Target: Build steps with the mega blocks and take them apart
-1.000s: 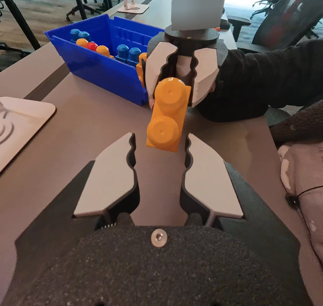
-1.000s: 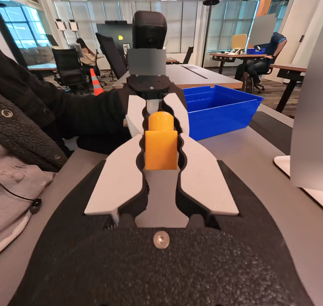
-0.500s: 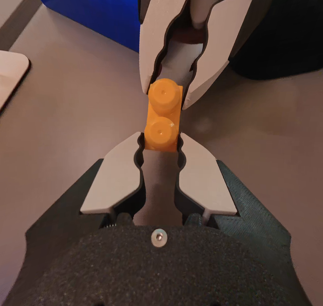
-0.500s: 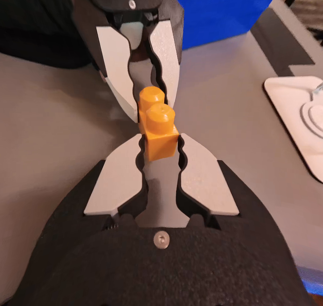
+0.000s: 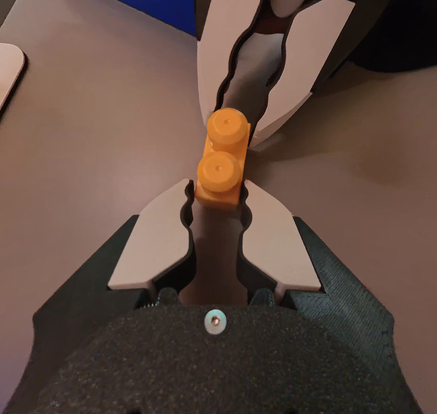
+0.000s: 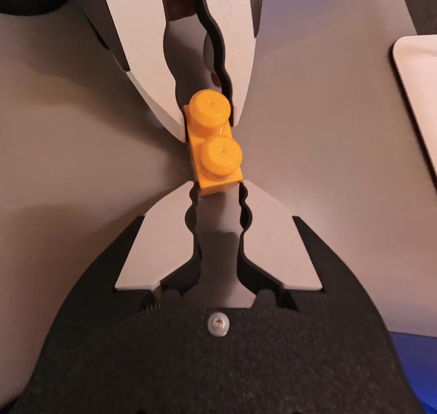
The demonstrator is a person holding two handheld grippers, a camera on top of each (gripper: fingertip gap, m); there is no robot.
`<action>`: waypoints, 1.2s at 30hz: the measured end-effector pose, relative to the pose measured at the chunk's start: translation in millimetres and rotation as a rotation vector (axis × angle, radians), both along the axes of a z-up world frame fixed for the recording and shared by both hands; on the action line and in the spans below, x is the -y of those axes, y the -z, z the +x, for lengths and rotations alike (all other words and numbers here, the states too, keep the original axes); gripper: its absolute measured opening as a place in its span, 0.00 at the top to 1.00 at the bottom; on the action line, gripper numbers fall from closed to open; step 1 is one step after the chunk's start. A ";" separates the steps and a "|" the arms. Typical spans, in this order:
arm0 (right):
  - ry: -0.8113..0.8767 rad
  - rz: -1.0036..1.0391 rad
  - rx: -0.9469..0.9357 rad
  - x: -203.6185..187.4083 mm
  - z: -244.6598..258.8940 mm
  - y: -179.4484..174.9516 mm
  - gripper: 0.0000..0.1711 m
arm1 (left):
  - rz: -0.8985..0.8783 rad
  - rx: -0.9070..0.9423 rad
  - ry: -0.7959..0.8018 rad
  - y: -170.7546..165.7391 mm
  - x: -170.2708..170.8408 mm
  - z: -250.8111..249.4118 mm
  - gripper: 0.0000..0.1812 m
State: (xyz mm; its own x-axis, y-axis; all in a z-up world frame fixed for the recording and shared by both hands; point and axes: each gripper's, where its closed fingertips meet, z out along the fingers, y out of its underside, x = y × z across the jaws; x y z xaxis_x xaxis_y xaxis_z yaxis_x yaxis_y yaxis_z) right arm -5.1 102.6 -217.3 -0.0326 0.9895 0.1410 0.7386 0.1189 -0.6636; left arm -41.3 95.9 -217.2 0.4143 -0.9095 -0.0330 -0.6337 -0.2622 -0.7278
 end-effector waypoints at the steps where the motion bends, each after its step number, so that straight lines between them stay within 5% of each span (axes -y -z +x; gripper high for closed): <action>1: 0.000 0.005 0.002 -0.1 0.1 0.7 0.81 | 0.007 0.002 -0.002 0.2 -0.9 -0.6 0.79; 10: 0.012 -0.006 -0.040 -2.2 2.3 -11.8 0.75 | 0.019 0.020 -0.046 -20.4 4.1 -10.2 0.73; 17: 0.088 0.023 -0.207 -16.1 3.3 -47.5 0.73 | 0.216 0.125 -0.187 -127.4 15.0 -58.7 0.76; 21: 0.113 0.041 -0.225 -21.1 4.1 -51.3 0.74 | 0.244 -0.018 -0.333 -149.5 6.5 -136.4 0.76; 28: 0.135 0.060 -0.259 -26.1 3.9 -57.0 0.76 | -0.027 -0.441 -0.494 -111.9 20.7 -268.9 0.77; 36: 0.133 0.041 -0.315 -24.9 2.3 -65.4 0.78 | -0.304 -0.716 -0.434 -60.7 49.2 -323.7 0.80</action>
State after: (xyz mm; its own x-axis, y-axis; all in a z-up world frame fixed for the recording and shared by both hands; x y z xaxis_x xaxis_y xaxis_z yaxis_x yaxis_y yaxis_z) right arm -2.8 127.5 -151.8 0.1480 0.9753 0.1639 0.5093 0.0669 -0.8580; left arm -365.0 46.7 -156.5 0.6969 -0.6890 -0.1990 -0.7099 -0.7021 -0.0556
